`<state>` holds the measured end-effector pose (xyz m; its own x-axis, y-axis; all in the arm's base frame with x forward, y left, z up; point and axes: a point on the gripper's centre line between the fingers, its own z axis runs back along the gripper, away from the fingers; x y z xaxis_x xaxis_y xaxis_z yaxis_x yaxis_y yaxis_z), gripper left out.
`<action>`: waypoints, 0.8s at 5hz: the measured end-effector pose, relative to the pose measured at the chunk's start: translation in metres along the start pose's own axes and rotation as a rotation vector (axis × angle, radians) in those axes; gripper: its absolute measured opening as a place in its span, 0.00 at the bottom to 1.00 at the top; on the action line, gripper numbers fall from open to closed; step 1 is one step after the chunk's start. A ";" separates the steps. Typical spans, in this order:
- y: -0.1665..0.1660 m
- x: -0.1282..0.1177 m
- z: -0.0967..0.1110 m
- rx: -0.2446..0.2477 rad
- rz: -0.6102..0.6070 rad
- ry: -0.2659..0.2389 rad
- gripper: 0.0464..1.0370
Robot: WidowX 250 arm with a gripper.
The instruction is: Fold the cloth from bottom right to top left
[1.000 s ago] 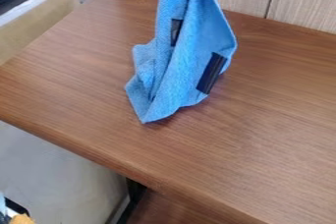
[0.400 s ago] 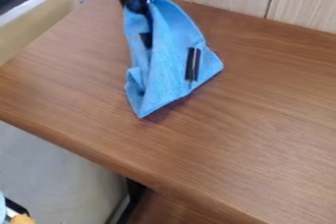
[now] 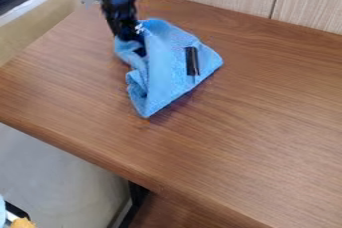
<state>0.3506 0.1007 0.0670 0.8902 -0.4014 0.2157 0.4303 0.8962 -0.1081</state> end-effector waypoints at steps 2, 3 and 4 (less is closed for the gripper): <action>0.002 -0.007 -0.004 -0.008 0.009 0.024 0.20; 0.001 -0.009 -0.002 -0.004 0.023 0.029 0.44; -0.001 -0.011 0.001 0.003 0.024 0.036 0.72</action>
<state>0.3402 0.1047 0.0654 0.9051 -0.3862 0.1777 0.4082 0.9063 -0.1096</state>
